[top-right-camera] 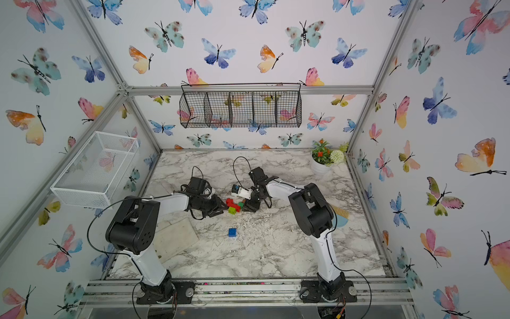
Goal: Assemble the letter v with lego
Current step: Assemble the lego brick with the lego brick.
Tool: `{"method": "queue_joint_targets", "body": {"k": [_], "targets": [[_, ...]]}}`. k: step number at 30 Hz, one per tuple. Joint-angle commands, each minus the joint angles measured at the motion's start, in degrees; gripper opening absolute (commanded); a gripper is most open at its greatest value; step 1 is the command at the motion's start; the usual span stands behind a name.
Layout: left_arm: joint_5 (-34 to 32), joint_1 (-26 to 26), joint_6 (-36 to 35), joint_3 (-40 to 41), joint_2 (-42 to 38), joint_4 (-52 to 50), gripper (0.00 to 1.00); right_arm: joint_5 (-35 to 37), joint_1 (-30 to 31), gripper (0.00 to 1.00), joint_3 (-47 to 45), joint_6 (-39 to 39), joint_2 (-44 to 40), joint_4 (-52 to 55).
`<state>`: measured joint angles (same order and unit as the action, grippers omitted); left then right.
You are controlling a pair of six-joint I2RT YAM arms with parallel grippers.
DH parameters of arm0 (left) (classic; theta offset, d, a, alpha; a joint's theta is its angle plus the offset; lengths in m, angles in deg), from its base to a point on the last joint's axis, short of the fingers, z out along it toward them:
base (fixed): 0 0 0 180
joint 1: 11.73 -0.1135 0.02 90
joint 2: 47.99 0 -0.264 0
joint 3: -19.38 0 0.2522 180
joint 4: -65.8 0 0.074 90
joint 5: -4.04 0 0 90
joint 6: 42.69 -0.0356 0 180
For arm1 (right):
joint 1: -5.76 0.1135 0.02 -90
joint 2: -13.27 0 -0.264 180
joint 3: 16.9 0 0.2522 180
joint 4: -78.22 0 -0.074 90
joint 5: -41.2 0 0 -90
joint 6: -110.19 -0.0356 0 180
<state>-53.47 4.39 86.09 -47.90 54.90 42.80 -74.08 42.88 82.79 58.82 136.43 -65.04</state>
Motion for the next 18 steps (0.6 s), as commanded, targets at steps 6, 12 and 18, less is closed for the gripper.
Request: {"method": "queue_joint_targets", "body": {"k": [6,12,18], "targets": [[-2.3,-0.3,-1.2,0.4,2.4,-3.4,0.4,0.5,0.6,0.64,0.0,0.4,1.1,-2.4],[-2.3,-0.6,-1.8,-0.5,3.0,-4.1,0.4,0.9,0.8,0.65,0.6,1.5,1.8,-1.9],[-2.6,-1.2,-2.6,-1.6,3.5,-5.0,0.4,-0.6,0.8,0.63,-0.1,3.8,1.6,-1.4]]}}
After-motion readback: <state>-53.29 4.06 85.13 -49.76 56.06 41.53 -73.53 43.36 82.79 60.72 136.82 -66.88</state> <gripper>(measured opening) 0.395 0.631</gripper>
